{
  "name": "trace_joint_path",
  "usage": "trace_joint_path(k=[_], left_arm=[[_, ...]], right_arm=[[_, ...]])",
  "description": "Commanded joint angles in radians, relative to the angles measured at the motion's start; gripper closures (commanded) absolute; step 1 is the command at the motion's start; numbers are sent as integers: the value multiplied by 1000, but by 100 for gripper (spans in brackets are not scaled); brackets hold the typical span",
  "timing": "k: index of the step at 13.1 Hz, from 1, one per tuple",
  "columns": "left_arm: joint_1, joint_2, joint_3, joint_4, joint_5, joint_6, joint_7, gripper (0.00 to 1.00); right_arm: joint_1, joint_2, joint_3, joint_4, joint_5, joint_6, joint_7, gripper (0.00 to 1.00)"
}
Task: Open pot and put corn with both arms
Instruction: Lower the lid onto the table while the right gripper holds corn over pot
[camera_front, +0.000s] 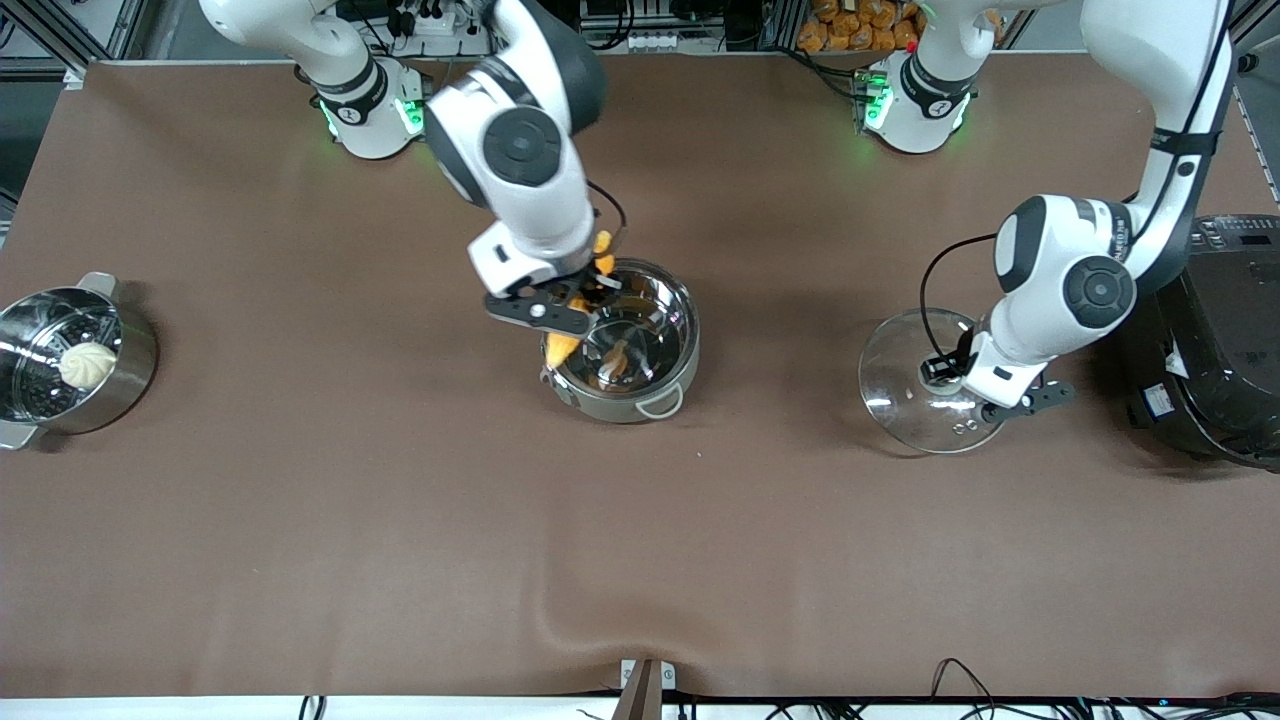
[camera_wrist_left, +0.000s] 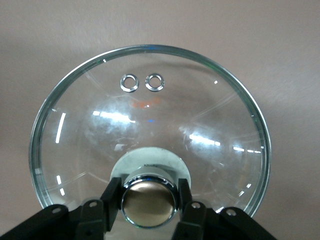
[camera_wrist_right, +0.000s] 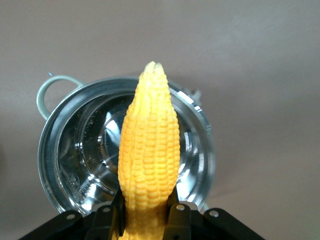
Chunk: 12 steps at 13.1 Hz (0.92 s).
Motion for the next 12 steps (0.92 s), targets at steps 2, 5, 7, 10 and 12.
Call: trace_joint_path(k=[2, 5, 7, 10, 12], left_arm=[[38, -21, -15, -118, 21, 162, 3, 100], [40, 0, -14, -122, 21, 170, 3, 66], [45, -6, -14, -109, 21, 169, 12, 0], [57, -56, -12, -72, 19, 148, 17, 0], [57, -96, -6, -15, 19, 70, 25, 0]], right_arm=[[44, 63, -15, 18, -15, 65, 69, 82], [50, 109, -13, 16, -30, 86, 87, 81], [50, 141, -13, 15, -30, 115, 87, 80], [49, 166, -13, 15, -32, 142, 86, 78], [50, 181, -13, 9, -32, 166, 87, 70]])
